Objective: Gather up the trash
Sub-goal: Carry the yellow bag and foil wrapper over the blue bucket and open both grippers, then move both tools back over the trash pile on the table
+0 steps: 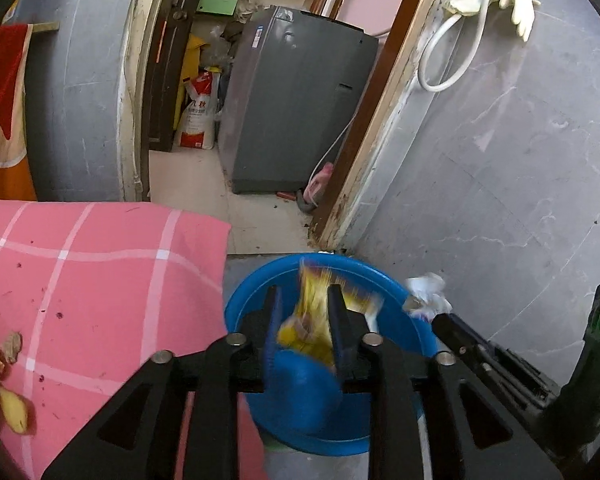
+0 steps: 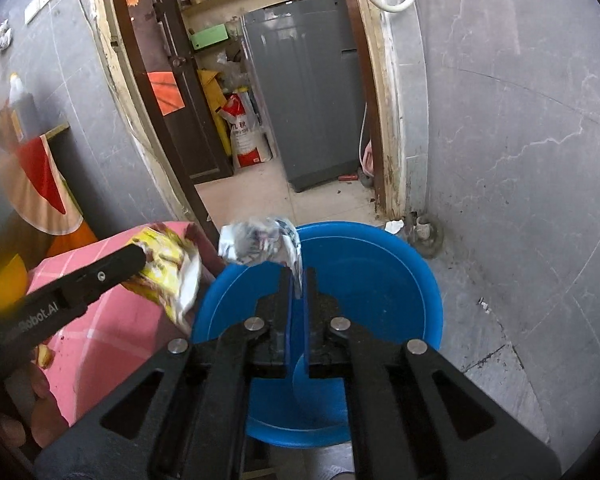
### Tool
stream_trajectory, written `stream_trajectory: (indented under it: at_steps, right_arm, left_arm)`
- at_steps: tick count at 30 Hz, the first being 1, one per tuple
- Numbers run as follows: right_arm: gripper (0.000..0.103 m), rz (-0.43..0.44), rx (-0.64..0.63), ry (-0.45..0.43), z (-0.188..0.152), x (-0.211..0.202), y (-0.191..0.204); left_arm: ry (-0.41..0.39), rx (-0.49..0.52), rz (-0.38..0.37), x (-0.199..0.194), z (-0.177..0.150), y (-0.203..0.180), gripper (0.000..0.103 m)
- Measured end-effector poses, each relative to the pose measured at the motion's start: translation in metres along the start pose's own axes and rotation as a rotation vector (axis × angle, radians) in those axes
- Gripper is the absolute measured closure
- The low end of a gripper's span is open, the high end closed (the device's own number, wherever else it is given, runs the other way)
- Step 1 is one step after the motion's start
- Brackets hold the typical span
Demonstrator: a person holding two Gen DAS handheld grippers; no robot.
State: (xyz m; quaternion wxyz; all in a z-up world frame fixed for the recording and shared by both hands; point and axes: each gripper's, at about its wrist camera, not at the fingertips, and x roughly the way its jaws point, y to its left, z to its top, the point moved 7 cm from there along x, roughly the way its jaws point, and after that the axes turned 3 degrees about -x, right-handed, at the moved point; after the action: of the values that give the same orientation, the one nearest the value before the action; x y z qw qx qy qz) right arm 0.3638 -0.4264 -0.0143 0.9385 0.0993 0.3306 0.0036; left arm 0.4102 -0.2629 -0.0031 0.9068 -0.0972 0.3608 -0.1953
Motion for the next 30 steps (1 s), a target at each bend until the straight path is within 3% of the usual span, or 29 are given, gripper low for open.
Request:
stream_trajectory:
  at_steps: [1,5,7,12,15,17,18,21,30]
  right_arm:
    - [0.062,0.001,0.003,-0.001,0.001,0.000,0.000]
    - [0.056,0.002,0.023,-0.004,0.002,0.000,-0.001]
    - [0.048,0.005,0.024,-0.025,0.004,-0.005,0.001]
    - [0.028,0.018,-0.005,-0.140,0.016,-0.028,0.016]
    - [0.013,0.042,-0.020,-0.228,0.022,-0.047,0.028]
    - [0.005,0.059,-0.034,-0.292,0.026,-0.061,0.037]
    - [0.001,0.067,-0.042,-0.319,0.026,-0.068,0.043]
    - [0.000,0.098,-0.068,-0.405,0.028,-0.088,0.062]
    - [0.000,0.203,-0.116,-0.584,0.023,-0.135,0.122]
  left_arm:
    - [0.000,-0.004,-0.004,-0.003,0.000,0.001,0.073]
    - [-0.008,-0.009,0.001,-0.011,-0.001,0.003,0.072]
    - [-0.030,-0.004,0.003,-0.020,0.001,0.004,0.068]
    - [-0.161,0.018,0.022,-0.065,0.009,0.015,0.052]
    - [-0.235,0.032,0.054,-0.092,0.010,0.026,0.040]
    - [-0.293,0.035,0.079,-0.112,0.010,0.037,0.022]
    - [-0.322,0.033,0.092,-0.122,0.009,0.043,0.018]
    - [-0.406,0.032,0.132,-0.154,0.008,0.060,0.005]
    - [-0.550,0.049,0.228,-0.226,-0.006,0.099,0.002]
